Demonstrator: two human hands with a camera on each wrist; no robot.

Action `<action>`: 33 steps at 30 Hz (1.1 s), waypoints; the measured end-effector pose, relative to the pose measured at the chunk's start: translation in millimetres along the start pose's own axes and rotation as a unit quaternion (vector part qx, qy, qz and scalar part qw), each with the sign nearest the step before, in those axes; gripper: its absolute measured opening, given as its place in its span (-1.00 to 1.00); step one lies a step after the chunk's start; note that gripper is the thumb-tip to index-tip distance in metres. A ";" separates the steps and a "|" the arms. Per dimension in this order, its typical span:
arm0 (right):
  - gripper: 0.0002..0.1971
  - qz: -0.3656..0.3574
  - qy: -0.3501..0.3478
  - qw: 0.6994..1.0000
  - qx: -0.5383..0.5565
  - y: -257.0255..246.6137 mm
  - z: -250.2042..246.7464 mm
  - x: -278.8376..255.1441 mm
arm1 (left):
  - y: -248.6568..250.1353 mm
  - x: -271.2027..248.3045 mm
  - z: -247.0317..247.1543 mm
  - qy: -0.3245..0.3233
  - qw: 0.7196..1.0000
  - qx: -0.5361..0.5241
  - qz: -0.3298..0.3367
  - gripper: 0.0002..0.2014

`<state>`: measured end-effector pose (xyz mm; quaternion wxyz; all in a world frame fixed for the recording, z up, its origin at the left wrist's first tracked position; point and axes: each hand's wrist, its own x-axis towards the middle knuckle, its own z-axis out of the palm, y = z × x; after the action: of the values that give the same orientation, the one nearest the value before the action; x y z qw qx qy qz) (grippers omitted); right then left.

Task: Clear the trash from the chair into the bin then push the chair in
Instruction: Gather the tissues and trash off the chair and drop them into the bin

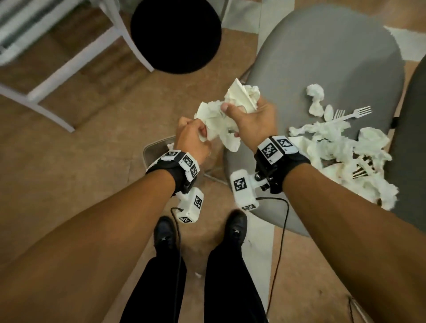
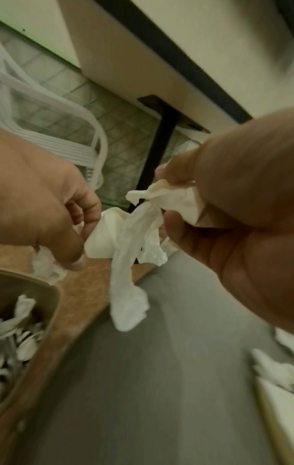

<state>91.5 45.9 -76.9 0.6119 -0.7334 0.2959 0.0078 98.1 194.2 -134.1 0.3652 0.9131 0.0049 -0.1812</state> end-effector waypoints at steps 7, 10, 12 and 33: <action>-0.57 0.056 -0.095 0.986 -0.122 90.5 111.7 -17.7 | -143.2 -21.9 -2.7 -0.032 0.993 0.017 -0.109 -0.77; -0.59 0.076 -0.110 0.973 -0.187 130.9 148.4 -21.7 | -188.4 -21.4 6.3 -0.023 0.989 0.013 -0.147 -0.88; -0.58 0.082 -0.127 0.964 -0.220 154.7 167.0 -21.4 | -210.4 -19.2 13.7 -0.017 0.986 -0.001 -0.168 -0.89; -0.71 0.123 -0.241 0.949 -0.164 80.6 112.2 0.0 | -102.4 28.6 -24.5 -0.074 0.991 0.083 -0.074 -0.84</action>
<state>95.1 141.0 -177.1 0.5307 -0.7576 0.2229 0.3078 118.5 282.1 -195.4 0.2733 0.9214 0.0302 -0.2747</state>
